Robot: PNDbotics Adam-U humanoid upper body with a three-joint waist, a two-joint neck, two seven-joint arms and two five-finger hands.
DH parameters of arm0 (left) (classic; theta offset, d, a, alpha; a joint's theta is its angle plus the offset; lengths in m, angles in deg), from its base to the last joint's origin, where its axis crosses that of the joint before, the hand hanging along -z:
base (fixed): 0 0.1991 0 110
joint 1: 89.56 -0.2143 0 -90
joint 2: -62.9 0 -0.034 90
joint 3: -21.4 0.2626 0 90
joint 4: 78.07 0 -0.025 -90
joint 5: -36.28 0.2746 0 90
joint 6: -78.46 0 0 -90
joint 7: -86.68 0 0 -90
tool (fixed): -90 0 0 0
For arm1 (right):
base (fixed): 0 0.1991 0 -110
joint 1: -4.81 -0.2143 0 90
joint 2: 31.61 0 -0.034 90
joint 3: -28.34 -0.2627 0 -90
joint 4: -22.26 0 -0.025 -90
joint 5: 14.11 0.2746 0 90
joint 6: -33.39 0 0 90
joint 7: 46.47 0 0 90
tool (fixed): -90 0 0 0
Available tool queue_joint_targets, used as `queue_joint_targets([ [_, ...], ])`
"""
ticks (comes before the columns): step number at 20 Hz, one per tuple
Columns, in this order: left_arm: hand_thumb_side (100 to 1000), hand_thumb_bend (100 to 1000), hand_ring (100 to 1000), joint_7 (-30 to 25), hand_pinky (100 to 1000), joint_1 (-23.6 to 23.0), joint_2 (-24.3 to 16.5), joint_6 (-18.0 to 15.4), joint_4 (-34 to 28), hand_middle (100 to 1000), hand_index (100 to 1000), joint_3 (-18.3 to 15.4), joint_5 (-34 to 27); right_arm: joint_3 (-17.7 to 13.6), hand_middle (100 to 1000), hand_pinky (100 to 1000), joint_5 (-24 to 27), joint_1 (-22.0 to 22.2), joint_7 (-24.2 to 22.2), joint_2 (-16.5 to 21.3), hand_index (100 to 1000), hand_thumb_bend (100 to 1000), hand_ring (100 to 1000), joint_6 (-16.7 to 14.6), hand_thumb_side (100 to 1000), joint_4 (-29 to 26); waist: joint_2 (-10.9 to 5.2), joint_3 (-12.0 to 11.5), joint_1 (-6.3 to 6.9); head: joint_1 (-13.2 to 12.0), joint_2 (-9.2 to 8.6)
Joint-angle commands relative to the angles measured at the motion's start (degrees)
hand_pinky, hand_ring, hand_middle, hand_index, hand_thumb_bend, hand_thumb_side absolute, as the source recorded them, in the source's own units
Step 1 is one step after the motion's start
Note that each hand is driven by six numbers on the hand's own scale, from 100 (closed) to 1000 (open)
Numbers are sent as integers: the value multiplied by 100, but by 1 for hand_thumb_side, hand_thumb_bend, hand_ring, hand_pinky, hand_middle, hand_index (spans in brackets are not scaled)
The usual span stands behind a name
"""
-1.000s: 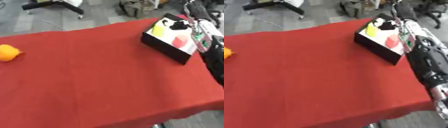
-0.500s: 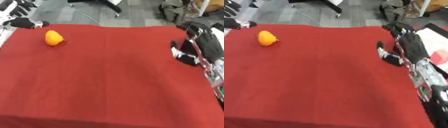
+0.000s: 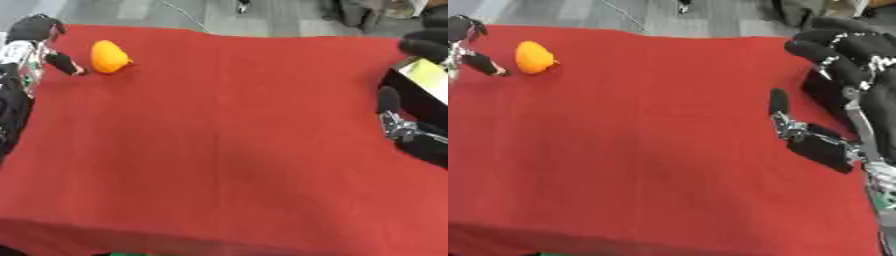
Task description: Pick up the objects with one hand, pass them to the other hand, and then place them into the box on the other side of the table.
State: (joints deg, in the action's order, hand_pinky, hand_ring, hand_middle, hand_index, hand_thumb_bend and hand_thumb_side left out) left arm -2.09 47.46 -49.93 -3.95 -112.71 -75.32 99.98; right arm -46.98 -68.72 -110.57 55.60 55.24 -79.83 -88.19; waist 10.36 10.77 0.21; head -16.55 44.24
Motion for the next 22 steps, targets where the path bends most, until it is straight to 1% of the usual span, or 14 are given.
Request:
queue_joint_targets([
  [1,315,652,695,137,764,143,-192,-123,-63,674,764,-120,-412,-103,715,865,99,-58,-72,60,806,100,850,29,401,-204,-44,19,4,-1,-13],
  [5,322,616,689,60,759,163,-127,-373,-151,665,753,-70,-1043,-117,712,865,111,-84,-90,48,804,100,849,43,400,-233,15,78,-8,-3,-13],
  [8,297,586,675,33,753,171,-73,-381,-174,647,735,-28,-1171,-107,711,866,129,-98,-110,44,803,100,850,36,402,-237,55,145,-28,-41,-13],
  [11,256,562,655,4,747,168,-11,-344,-149,625,718,15,-1091,-108,711,866,148,-106,-132,46,803,100,849,28,403,-235,89,214,-47,-73,-13],
  [12,196,520,623,23,733,168,8,-316,-138,595,687,16,-1046,-111,711,867,150,-105,-138,46,802,100,850,27,404,-234,94,228,-48,-84,-13],
  [13,159,474,598,78,720,163,30,-274,-130,566,659,13,-1001,-115,710,867,150,-102,-146,46,802,100,849,27,404,-233,97,238,-48,-96,-13],
  [14,126,361,561,174,696,159,58,-220,-131,523,613,-1,-976,-118,710,867,149,-98,-154,48,802,100,849,25,405,-230,97,244,-47,-103,-13],
  [15,122,348,556,293,693,154,87,-160,-135,518,607,-19,-988,-119,710,867,147,-94,-163,51,802,100,849,22,405,-227,95,247,-47,-104,-13],
  [18,100,219,486,674,648,135,128,-44,-197,437,517,-25,-1130,-129,711,867,132,-78,-185,62,803,100,849,13,404,-218,75,248,-47,-85,-13],
  [20,108,188,475,916,640,127,131,-80,-337,425,504,-11,-1316,-143,711,867,122,-57,-185,64,801,100,849,19,404,-203,46,233,-43,-42,-13],
  [22,129,183,479,972,639,103,120,-236,-536,427,504,41,-1582,-144,713,868,113,-44,-189,70,803,100,850,19,402,-185,9,197,-42,32,-13],
])
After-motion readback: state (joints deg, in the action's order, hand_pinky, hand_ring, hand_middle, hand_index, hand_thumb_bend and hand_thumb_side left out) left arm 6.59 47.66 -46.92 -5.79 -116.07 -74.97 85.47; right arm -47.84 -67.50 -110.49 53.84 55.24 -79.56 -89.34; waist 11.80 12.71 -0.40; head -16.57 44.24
